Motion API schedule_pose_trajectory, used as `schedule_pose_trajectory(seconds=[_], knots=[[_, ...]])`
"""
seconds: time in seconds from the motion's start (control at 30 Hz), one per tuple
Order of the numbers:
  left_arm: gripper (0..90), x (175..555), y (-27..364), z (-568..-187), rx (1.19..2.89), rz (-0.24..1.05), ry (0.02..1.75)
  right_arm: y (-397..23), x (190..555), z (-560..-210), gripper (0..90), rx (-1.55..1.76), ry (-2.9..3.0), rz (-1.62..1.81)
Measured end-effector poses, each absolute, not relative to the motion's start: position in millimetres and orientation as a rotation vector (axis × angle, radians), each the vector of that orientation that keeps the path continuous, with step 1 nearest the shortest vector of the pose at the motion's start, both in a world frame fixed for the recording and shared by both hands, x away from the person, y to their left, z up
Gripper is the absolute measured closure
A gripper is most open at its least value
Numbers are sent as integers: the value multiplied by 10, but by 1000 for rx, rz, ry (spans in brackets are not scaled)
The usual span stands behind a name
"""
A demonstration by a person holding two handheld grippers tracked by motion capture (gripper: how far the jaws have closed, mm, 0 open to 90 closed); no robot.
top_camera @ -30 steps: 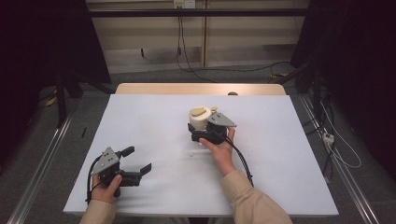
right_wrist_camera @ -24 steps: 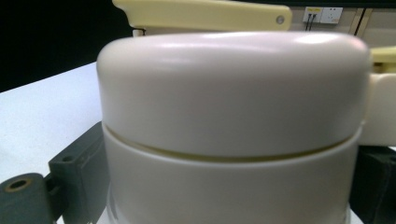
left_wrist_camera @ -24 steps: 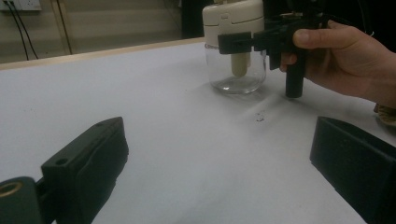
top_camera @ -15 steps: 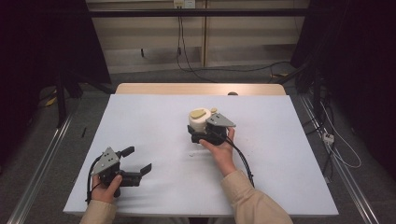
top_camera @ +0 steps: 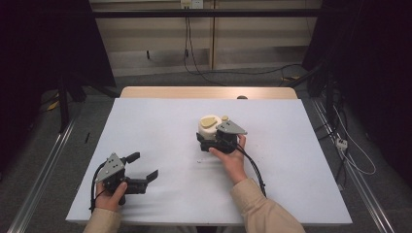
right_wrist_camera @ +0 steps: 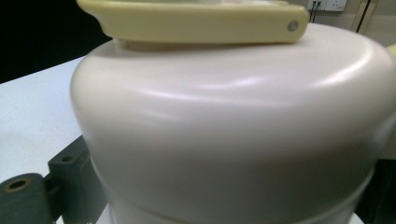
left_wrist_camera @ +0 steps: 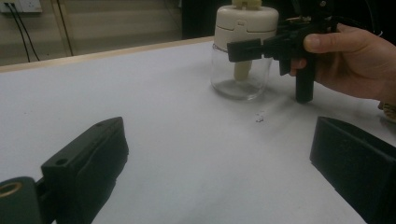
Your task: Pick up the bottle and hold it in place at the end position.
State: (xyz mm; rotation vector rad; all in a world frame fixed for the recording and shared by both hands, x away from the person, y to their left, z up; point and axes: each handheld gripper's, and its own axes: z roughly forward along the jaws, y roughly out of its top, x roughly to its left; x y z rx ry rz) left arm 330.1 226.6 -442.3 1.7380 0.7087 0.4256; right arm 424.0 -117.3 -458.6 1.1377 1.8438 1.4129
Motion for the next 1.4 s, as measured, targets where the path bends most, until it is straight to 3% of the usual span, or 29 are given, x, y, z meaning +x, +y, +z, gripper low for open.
schedule_pose_trajectory(seconds=[1.4], knots=[[34, 3425, 2114, -4396, 1732, 403, 725, -1208, 4219, -4581, 59, 1164, 1885, 1399]])
